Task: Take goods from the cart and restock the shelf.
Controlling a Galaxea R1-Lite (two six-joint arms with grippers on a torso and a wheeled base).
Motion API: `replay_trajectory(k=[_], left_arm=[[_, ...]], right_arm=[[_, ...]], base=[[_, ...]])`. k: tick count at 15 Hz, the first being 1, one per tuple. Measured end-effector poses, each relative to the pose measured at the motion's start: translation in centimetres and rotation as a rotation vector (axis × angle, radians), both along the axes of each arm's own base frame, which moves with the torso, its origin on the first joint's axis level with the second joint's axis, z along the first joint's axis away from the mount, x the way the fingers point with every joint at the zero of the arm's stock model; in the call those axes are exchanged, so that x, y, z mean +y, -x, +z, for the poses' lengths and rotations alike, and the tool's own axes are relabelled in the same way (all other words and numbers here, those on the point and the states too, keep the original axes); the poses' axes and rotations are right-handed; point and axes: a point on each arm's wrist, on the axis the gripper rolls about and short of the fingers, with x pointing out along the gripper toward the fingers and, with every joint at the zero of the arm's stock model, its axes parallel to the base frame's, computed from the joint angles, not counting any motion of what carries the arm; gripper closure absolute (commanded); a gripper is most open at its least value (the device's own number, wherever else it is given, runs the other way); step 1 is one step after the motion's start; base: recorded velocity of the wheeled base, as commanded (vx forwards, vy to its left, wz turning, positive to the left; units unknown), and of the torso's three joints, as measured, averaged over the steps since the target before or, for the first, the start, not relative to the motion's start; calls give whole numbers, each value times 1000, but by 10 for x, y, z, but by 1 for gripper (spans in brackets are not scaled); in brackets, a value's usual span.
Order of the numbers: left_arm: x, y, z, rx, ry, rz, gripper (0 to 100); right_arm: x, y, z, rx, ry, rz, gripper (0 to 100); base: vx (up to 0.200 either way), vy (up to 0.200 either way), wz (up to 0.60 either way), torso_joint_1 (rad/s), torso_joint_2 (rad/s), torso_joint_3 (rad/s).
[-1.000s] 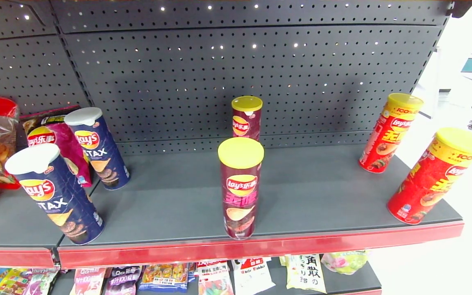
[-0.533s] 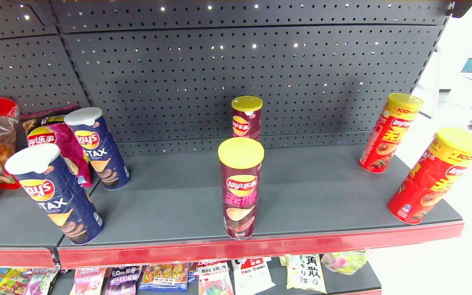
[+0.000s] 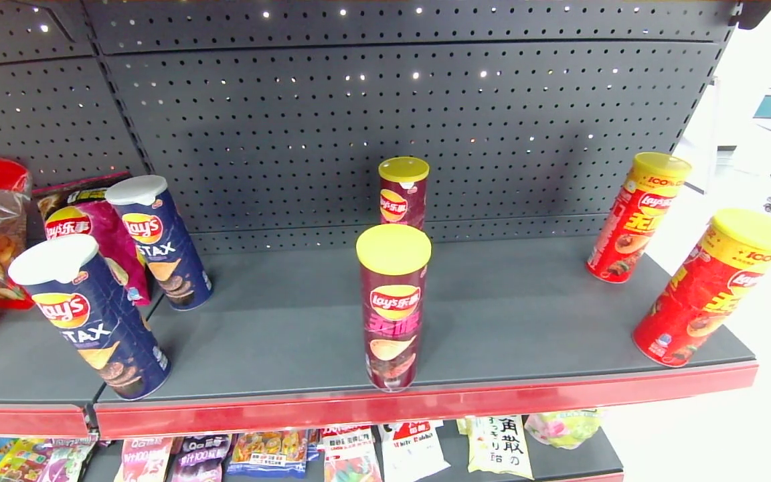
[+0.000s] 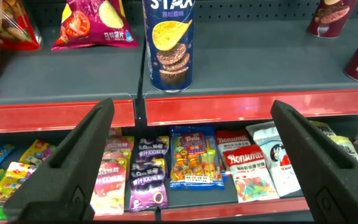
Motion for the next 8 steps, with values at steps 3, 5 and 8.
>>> replay_trajectory(k=[3, 5, 8], left_arm=[[0, 0, 0, 0, 0, 0, 0], [0, 0, 0, 0, 0, 0, 0], [0, 0, 0, 0, 0, 0, 0]], right_arm=[[0, 0, 0, 4, -19, -2, 0], [0, -1, 0, 16, 1, 8, 0], [3, -9, 2, 108, 42, 91, 0]], base=[[0, 0, 0, 0, 0, 0], [0, 0, 0, 0, 0, 0], [0, 0, 0, 0, 0, 0]])
